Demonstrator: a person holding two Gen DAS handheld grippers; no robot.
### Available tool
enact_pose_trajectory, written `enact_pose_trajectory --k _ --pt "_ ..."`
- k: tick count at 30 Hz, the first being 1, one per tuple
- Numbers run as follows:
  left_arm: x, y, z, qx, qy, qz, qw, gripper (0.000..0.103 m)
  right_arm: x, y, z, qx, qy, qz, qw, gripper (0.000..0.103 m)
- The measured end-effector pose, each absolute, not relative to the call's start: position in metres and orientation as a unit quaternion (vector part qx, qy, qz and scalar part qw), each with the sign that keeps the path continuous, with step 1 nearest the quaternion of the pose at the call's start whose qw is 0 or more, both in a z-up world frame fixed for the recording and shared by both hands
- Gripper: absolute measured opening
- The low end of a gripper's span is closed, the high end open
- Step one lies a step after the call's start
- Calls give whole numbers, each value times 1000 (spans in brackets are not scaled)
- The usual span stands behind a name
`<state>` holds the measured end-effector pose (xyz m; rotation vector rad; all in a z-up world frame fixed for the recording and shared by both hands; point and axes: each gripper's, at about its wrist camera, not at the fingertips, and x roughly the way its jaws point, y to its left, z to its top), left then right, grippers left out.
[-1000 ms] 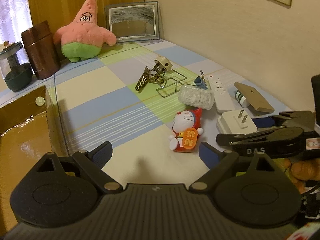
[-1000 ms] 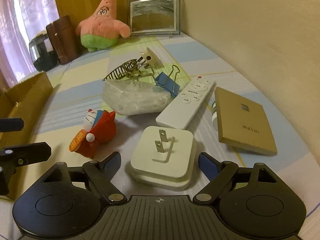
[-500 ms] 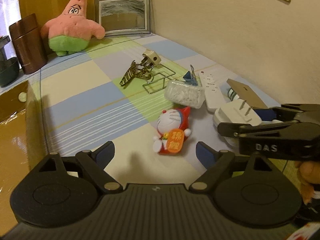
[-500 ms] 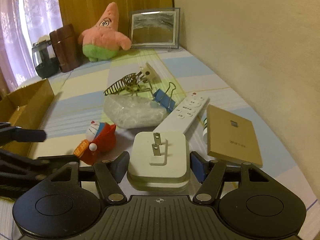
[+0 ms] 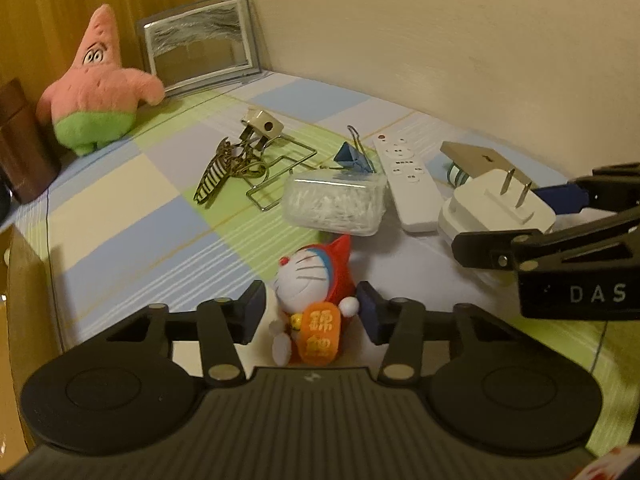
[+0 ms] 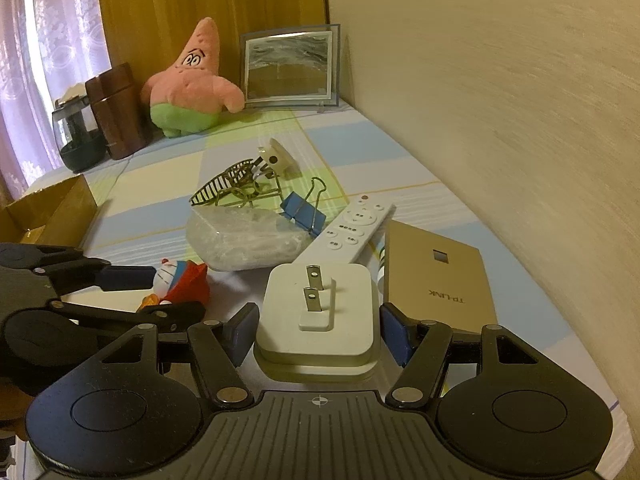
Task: Organize rigid objects
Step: 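Grasp the red Doraemon figure with the left gripper while the right gripper grasps the white plug adapter, then carry the Doraemon figure and plug adapter into the cardboard box and release both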
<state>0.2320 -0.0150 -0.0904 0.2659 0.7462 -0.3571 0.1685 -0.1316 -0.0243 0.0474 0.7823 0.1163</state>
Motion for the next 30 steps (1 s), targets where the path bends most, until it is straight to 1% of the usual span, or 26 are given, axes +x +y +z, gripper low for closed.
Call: enact_pose_trajectory --k 4,13,25,30 --pt "231 -17 -91 135 362 -172 906 40 168 -132 -25 25 381 56 922 62" --pt "205 9 -80 58 353 -119 926 39 162 -127 -15 28 366 68 928 62" --pt "155 32 -59 7 341 -79 937 39 145 -117 2 30 346 88 934 62" --pt "139 40 -42 -7 331 -67 941 39 135 -110 10 35 342 103 933 62"
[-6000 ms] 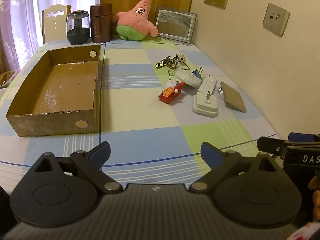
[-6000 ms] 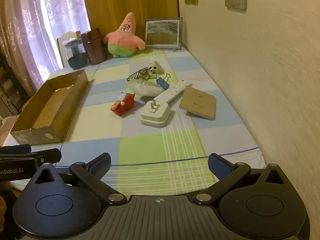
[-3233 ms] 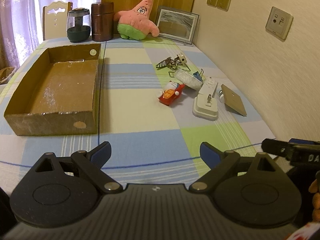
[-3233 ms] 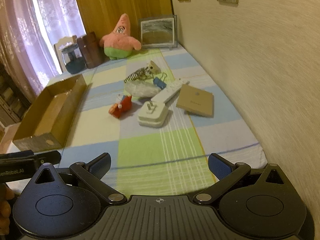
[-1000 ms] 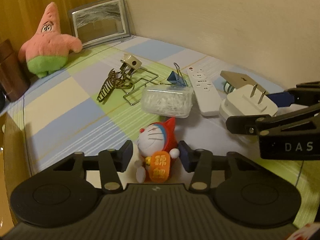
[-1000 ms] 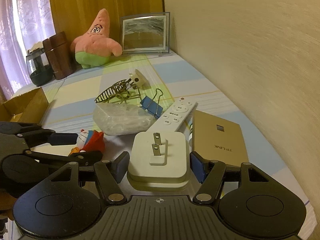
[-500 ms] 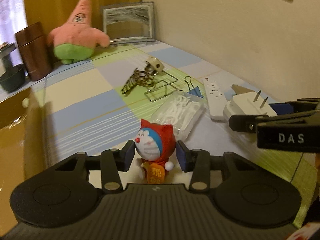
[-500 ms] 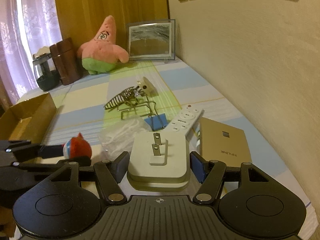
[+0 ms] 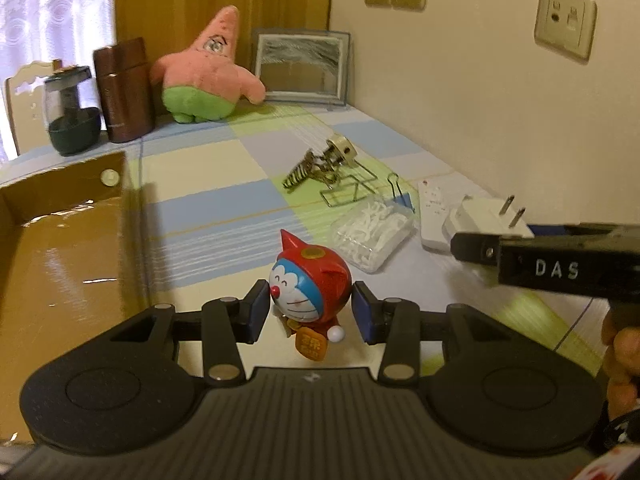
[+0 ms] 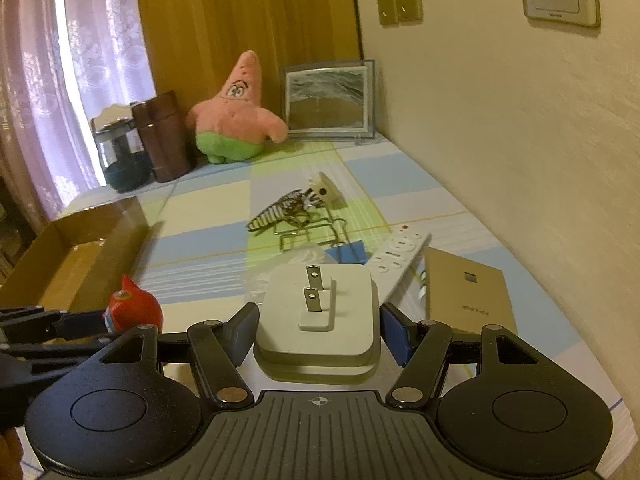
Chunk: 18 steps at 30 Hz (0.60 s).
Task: Organize rigid objects
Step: 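Carry the Doraemon figure and plug adapter into the cardboard box and release both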
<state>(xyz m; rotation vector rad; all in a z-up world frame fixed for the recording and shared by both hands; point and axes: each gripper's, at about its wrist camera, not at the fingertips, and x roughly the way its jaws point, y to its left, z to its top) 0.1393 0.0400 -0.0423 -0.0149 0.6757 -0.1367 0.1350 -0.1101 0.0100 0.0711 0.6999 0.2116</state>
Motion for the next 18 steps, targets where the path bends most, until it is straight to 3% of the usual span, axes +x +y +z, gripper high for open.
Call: enact_pose_trajectory --k 18 --pt "64 169 15 -21 293 59 954 39 110 19 39 28 342 302 889 62"
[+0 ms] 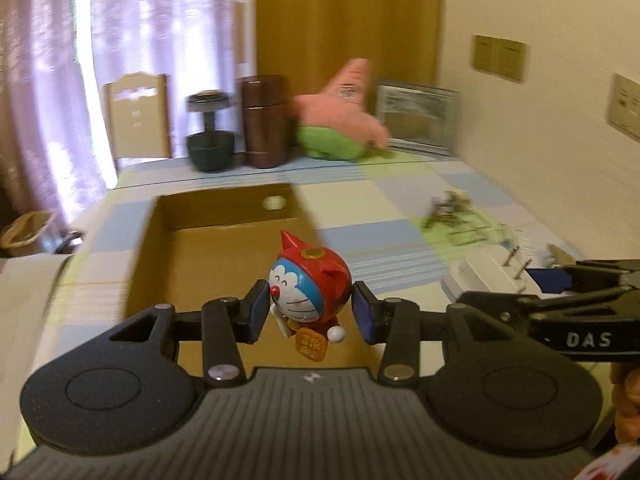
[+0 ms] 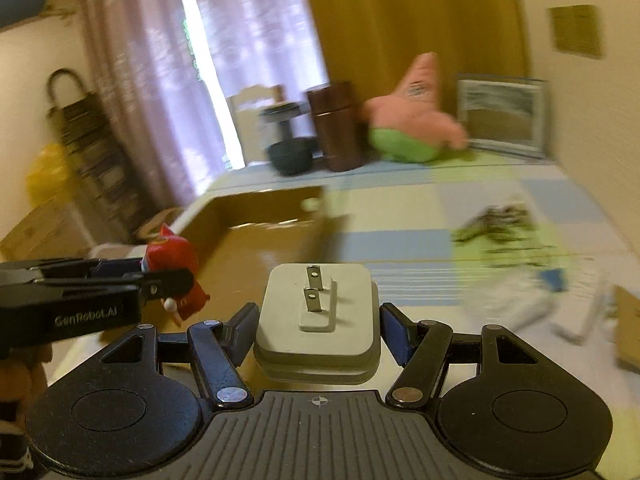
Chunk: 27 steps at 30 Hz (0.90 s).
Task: Organize rigid objects
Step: 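Carry the Doraemon figure and plug adapter into the cardboard box and release both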
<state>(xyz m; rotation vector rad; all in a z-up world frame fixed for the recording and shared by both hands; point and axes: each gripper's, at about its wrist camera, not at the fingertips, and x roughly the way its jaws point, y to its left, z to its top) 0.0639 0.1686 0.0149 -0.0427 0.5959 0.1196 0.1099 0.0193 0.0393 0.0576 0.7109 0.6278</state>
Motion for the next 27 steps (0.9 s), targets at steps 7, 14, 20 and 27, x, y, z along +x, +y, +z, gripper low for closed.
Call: enact_pose_trajectory --k 7,14,20,27 --pt "43 222 5 -21 293 112 949 39 116 79 22 12 357 342 869 62" --pt "35 239 -9 -25 295 120 948 39 124 106 8 -9 371 344 863 62" --pt "37 242 -16 -31 298 109 948 39 125 114 -3 -21 378 339 861 62" --pt "39 245 -21 -44 307 108 945 39 126 118 -9 -27 380 336 861 63"
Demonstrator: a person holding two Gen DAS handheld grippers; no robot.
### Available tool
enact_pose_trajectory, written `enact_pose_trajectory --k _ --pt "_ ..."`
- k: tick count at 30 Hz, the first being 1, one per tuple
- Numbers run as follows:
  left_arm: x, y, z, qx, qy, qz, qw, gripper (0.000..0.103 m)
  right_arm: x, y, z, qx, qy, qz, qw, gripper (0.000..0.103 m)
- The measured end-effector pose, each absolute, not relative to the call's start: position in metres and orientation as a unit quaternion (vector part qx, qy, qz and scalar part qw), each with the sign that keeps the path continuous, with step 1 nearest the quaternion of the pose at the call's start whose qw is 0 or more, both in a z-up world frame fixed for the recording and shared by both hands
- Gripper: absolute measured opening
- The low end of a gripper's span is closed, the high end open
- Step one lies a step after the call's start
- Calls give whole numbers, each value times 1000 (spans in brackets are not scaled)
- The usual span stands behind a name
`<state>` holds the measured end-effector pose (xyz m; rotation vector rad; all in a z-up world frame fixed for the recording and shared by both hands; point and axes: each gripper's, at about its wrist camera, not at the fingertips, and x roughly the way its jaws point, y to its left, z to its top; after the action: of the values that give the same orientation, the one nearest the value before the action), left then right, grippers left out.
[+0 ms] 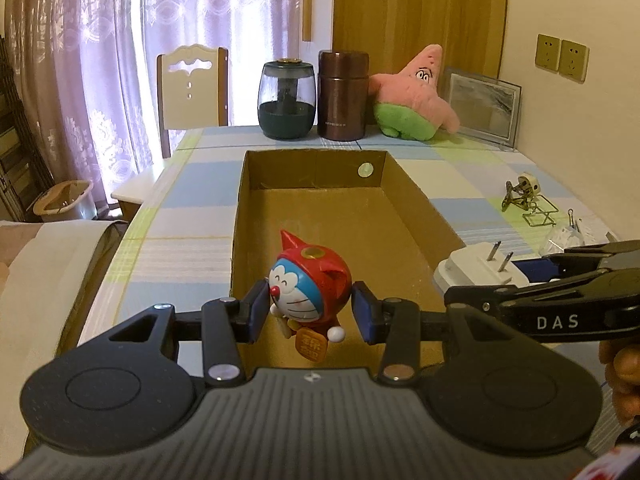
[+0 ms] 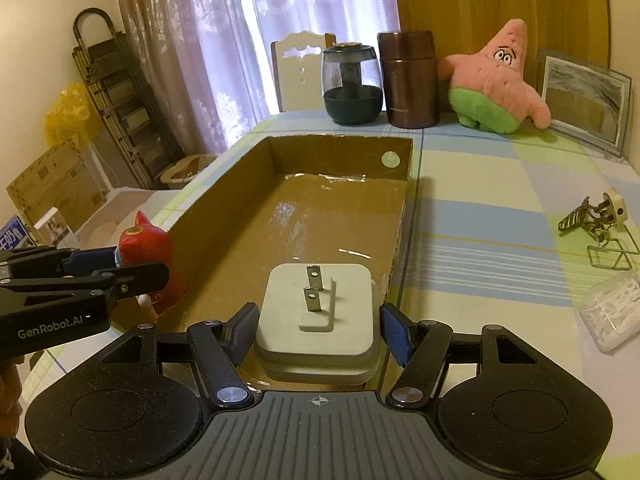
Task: Organize rigid objects
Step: 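Carry the Doraemon figure and plug adapter into the cardboard box and release both, then withdraw both grippers from the box back toward the remaining items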
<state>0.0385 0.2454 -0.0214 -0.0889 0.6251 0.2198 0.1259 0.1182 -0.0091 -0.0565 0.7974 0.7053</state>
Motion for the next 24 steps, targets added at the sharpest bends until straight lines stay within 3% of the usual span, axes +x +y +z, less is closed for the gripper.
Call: enact_pose_trajectory --k 5,8,24 --pt "41 246 -23 -46 312 108 943 40 127 119 -11 -27 375 338 863 62" --pt "39 247 -22 -47 303 114 945 59 128 116 -10 -18 374 338 863 64" --pt "36 237 -11 -43 289 109 950 59 115 54 1 28 367 286 885 72"
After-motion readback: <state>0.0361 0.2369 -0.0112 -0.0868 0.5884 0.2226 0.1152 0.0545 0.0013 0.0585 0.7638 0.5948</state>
